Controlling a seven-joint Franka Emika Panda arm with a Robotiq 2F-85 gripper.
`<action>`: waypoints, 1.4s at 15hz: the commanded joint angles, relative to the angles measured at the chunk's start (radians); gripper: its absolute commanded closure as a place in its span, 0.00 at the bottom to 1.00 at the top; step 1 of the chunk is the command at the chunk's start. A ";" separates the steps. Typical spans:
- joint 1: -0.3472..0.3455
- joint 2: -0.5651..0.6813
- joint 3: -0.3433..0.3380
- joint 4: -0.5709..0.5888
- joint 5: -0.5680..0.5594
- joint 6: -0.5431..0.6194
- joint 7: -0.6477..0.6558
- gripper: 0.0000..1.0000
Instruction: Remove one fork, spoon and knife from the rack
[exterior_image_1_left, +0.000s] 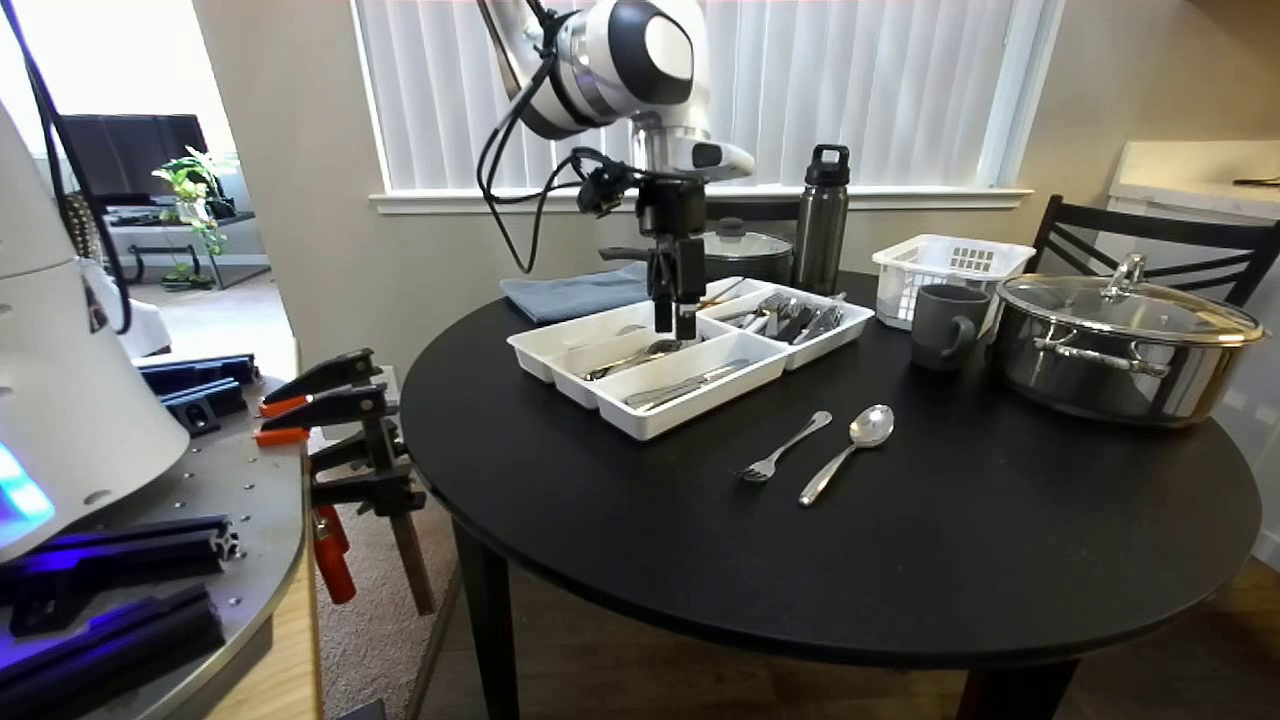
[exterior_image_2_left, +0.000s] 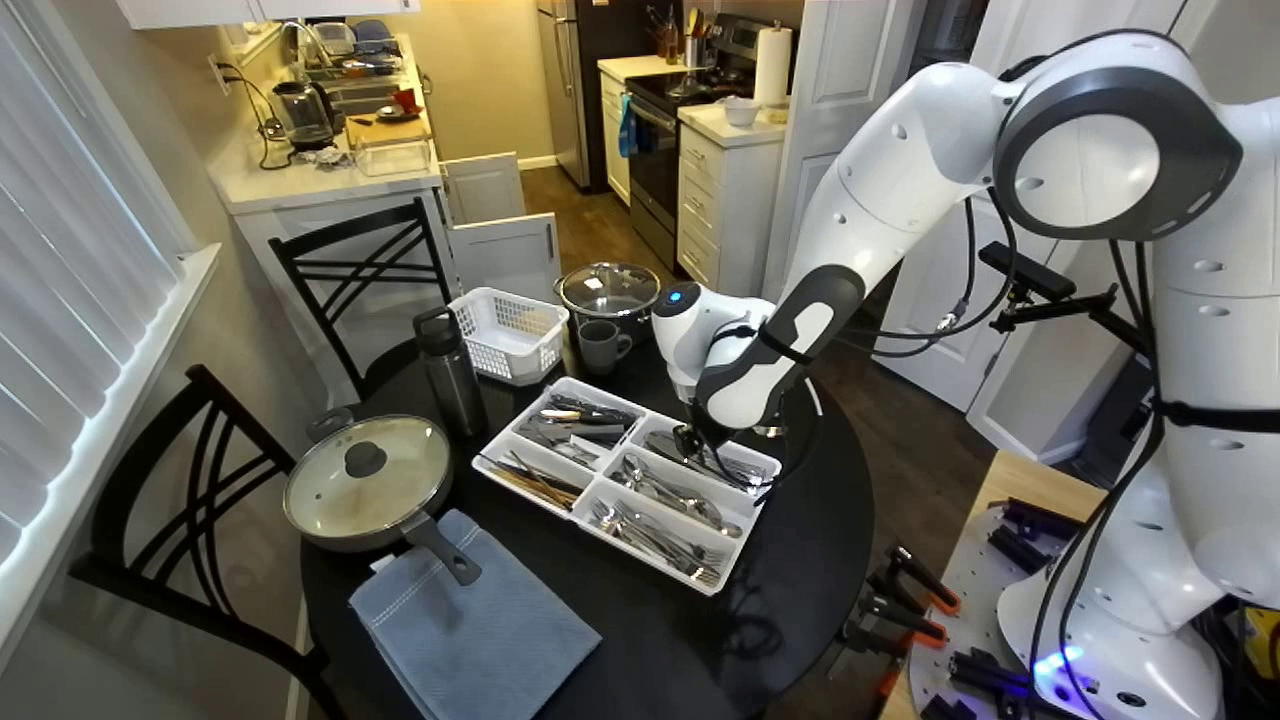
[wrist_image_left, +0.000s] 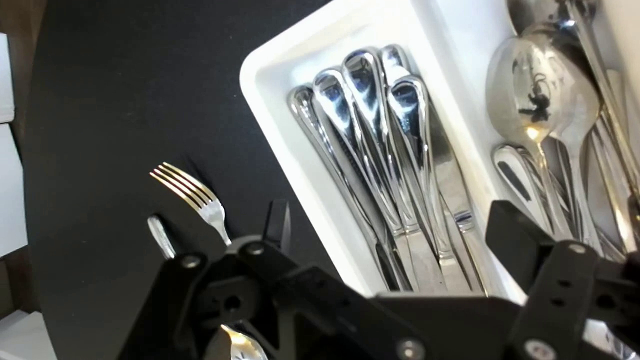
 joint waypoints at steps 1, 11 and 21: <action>0.048 0.044 -0.056 -0.019 0.003 0.102 0.090 0.00; 0.136 0.127 -0.150 -0.035 0.017 0.261 0.205 0.08; 0.143 0.149 -0.147 -0.091 0.121 0.420 0.180 0.47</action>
